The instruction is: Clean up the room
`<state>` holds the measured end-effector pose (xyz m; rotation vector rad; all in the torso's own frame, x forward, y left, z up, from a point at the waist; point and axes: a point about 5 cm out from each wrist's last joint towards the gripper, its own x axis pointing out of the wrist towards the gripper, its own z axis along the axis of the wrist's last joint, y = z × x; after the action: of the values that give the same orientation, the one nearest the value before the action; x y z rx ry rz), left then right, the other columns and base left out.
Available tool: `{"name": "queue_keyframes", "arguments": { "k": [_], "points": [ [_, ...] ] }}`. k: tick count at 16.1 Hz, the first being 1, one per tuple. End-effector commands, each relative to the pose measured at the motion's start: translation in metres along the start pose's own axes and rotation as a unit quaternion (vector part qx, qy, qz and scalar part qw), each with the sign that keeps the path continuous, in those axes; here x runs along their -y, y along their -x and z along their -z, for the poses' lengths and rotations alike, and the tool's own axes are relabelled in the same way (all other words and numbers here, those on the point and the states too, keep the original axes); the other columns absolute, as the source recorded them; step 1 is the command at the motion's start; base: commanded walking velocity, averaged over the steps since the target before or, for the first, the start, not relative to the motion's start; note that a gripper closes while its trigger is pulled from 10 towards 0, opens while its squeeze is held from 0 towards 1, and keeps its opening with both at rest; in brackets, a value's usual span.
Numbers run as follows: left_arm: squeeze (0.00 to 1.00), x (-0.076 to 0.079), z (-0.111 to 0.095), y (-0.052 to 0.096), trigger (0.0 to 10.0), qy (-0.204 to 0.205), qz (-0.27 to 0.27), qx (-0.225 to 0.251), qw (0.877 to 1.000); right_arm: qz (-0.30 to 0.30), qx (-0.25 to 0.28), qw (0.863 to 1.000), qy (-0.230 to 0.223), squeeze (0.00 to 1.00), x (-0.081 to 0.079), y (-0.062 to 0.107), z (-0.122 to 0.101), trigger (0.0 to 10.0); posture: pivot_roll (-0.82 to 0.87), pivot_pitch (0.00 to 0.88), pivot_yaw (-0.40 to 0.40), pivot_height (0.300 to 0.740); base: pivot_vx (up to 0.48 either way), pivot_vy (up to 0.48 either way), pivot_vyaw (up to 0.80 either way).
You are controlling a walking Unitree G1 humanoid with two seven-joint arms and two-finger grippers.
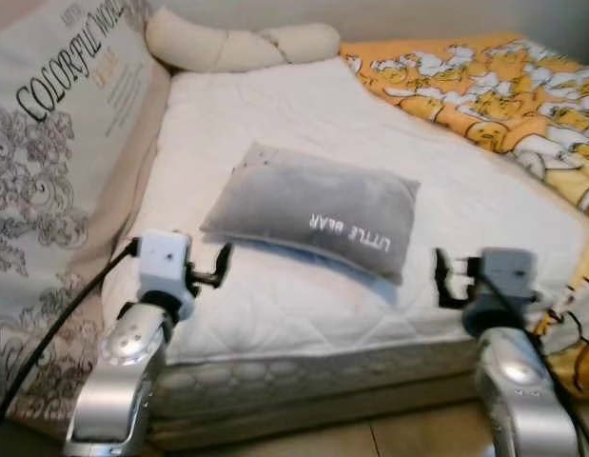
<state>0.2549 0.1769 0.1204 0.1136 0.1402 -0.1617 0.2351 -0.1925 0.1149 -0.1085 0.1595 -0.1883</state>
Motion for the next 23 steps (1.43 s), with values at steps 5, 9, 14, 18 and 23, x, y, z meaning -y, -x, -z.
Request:
{"name": "queue_keyframes", "arguments": {
  "k": [5,9,14,18,23],
  "points": [
    [0.0,-0.01,0.0,0.003,10.0,-0.009,-0.014,0.001,1.0,-0.031,0.015,0.999,-0.005,0.0,-0.013,-0.001,-0.005,10.0,-0.03,0.0,0.024,0.74,0.289,0.0,0.0],
    [0.0,-0.009,0.001,0.002,10.0,-0.009,-0.016,0.0,1.0,-0.065,0.0,0.998,0.026,0.0,-0.019,0.0,0.001,10.0,-0.03,0.0,0.024,0.74,0.286,0.0,0.0],
    [0.0,-0.009,0.0,0.002,10.0,-0.01,-0.015,0.002,1.0,-0.049,-0.001,0.999,0.016,0.0,-0.015,-0.001,0.002,10.0,-0.03,0.0,0.027,0.74,0.22,0.0,0.48],
    [0.0,-0.011,0.0,0.002,10.0,-0.013,-0.025,0.001,1.0,-0.031,-0.002,0.999,0.027,0.0,-0.008,-0.002,0.002,10.0,-0.03,0.0,0.027,0.74,0.0,0.0,0.0],
    [0.0,-0.009,0.0,0.001,10.0,-0.021,-0.019,0.0,1.0,0.017,-0.013,0.998,0.058,0.0,0.02,-0.013,-0.001,10.0,-0.04,0.0,0.036,0.74,0.0,0.0,0.0]
  ]
}}
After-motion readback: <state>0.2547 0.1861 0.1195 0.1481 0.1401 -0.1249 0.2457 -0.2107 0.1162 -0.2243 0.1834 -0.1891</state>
